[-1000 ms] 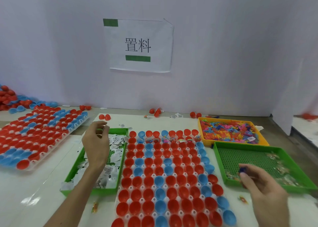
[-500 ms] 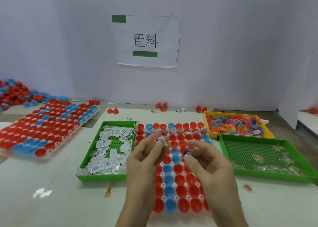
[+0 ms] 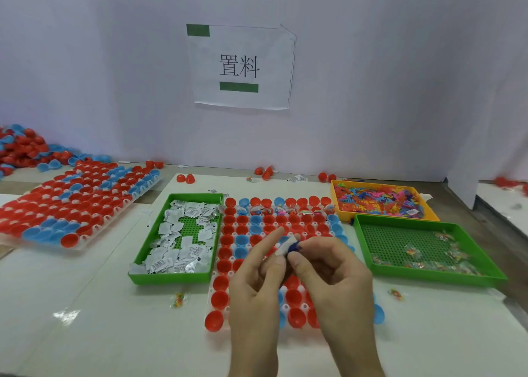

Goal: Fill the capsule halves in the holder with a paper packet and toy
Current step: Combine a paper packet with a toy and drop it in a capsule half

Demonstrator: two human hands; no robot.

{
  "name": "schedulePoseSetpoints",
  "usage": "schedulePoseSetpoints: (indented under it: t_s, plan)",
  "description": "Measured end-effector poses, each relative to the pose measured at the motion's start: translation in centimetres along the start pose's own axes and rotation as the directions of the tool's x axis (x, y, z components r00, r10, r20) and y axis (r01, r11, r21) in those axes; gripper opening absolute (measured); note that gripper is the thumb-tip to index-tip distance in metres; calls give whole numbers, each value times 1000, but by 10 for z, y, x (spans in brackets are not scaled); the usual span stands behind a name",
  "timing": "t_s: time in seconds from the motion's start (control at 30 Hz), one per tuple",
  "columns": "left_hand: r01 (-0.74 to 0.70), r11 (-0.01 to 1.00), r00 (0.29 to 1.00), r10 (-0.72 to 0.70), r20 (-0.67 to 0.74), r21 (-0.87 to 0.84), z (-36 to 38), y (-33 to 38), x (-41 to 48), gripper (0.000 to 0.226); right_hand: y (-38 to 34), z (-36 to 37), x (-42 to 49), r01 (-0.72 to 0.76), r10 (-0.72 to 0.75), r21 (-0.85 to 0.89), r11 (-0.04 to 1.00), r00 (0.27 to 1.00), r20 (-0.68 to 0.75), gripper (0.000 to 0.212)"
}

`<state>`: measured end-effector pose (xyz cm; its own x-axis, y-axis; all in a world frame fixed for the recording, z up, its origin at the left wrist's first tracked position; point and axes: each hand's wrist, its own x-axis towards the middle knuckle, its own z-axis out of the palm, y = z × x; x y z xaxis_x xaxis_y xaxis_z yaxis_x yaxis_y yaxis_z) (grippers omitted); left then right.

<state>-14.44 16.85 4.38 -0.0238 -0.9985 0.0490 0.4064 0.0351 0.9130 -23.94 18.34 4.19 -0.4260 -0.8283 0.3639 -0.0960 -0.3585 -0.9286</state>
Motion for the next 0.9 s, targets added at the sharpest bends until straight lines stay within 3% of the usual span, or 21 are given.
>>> schedulePoseSetpoints:
  t_s: [0.13, 0.37, 0.5, 0.57, 0.63, 0.7, 0.77, 0.83, 0.9]
  plan:
    - [48, 994, 998, -43, 53, -94, 2, 1, -13, 34, -6, -4, -12, -27, 29, 84, 996, 999, -26, 16]
    - [117, 975, 986, -91, 140, -187, 9, -16, -38, 33, -6, -18, -39, -53, 56, 27, 998, 992, -112, 11]
    - [174, 953, 985, -167, 53, -246, 4, -27, -45, 29, -2, -29, -48, -35, 36, -9, 999, 999, 2, 12]
    - [199, 949, 979, -201, 18, -245, 2, -31, -50, 30, 6, -45, -49, -15, 23, -106, 994, 997, 79, 19]
    - [240, 940, 968, -249, -7, -245, -2, -34, -55, 29, 21, -72, -34, 45, -43, -275, 960, 999, 13, 29]
    - [274, 925, 955, -293, -36, -264, -6, -33, -56, 25, 39, -107, 4, 28, -125, -477, 879, 977, -174, 29]
    - [293, 912, 946, -319, -47, -286, -10, -30, -54, 23, 60, -146, 58, -129, -107, -675, 727, 949, -296, 18]
    - [313, 901, 937, -345, -59, -299, -12, -28, -53, 24, 84, -183, 102, -319, 76, -846, 428, 945, -318, 27]
    - [324, 896, 932, -357, -57, -303, -12, -27, -51, 25, 103, -207, 126, -367, 219, -908, 203, 920, -324, 36]
